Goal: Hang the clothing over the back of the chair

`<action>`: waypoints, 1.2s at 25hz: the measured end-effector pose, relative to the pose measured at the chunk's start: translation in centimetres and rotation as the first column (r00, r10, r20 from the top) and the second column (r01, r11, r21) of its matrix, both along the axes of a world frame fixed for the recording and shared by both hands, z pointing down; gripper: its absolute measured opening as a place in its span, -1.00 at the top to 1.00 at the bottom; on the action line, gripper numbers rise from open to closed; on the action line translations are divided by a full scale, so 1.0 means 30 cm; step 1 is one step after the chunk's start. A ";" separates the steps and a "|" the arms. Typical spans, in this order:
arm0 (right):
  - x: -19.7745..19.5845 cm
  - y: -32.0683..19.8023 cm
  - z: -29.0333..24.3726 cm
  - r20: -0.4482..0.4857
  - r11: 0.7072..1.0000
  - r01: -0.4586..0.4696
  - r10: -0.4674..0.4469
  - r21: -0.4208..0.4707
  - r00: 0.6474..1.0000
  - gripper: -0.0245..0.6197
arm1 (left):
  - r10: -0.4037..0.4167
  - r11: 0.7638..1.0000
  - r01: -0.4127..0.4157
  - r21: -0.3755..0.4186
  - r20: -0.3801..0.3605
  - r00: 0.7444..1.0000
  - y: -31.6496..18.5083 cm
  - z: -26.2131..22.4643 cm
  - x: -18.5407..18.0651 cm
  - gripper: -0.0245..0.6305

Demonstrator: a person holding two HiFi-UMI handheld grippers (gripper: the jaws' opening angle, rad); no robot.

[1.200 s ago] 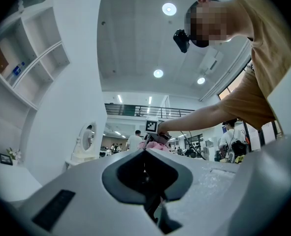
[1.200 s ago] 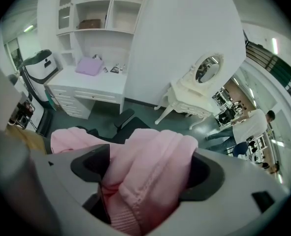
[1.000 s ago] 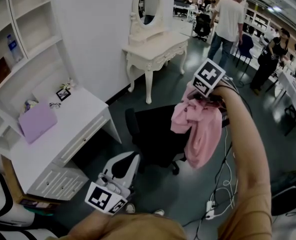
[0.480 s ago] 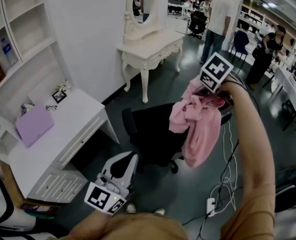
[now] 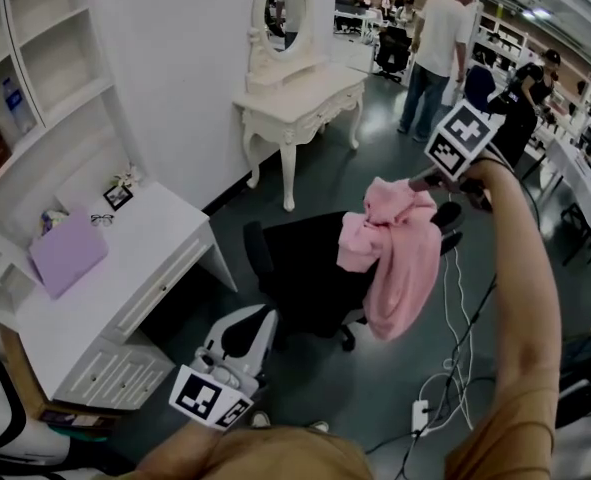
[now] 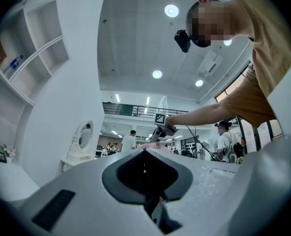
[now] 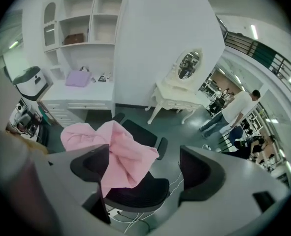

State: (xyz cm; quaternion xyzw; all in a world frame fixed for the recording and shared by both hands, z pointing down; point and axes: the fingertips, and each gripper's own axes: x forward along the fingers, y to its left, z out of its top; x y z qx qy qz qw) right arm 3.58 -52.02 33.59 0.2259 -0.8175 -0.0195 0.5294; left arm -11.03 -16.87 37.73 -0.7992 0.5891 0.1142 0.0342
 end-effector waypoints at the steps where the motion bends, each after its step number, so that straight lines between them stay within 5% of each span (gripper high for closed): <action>1: 0.004 -0.004 0.008 0.008 1.000 -0.006 0.006 0.005 1.000 -0.48 | 0.002 1.000 -0.002 0.000 0.001 1.000 -0.002 0.000 0.001 0.91; 8: -0.032 0.016 0.083 0.098 0.998 0.002 -0.008 0.057 0.995 -0.36 | 0.014 1.000 -0.014 0.003 0.004 1.000 -0.017 0.000 0.014 0.91; 13: -0.027 0.047 0.056 0.231 0.985 -0.035 -0.006 0.170 0.973 0.19 | 0.037 0.999 -0.037 0.005 0.003 0.999 -0.026 0.000 0.036 0.91; 20: 0.064 0.100 -0.073 0.457 0.937 -0.195 0.044 0.290 0.889 0.90 | 0.082 0.997 -0.082 0.009 0.004 0.997 -0.033 -0.010 0.089 0.91; 30: 0.279 0.269 -0.061 0.674 0.890 -0.360 0.084 0.280 0.734 0.91 | 0.052 0.996 -0.057 0.069 0.080 0.995 -0.024 -0.101 0.013 0.91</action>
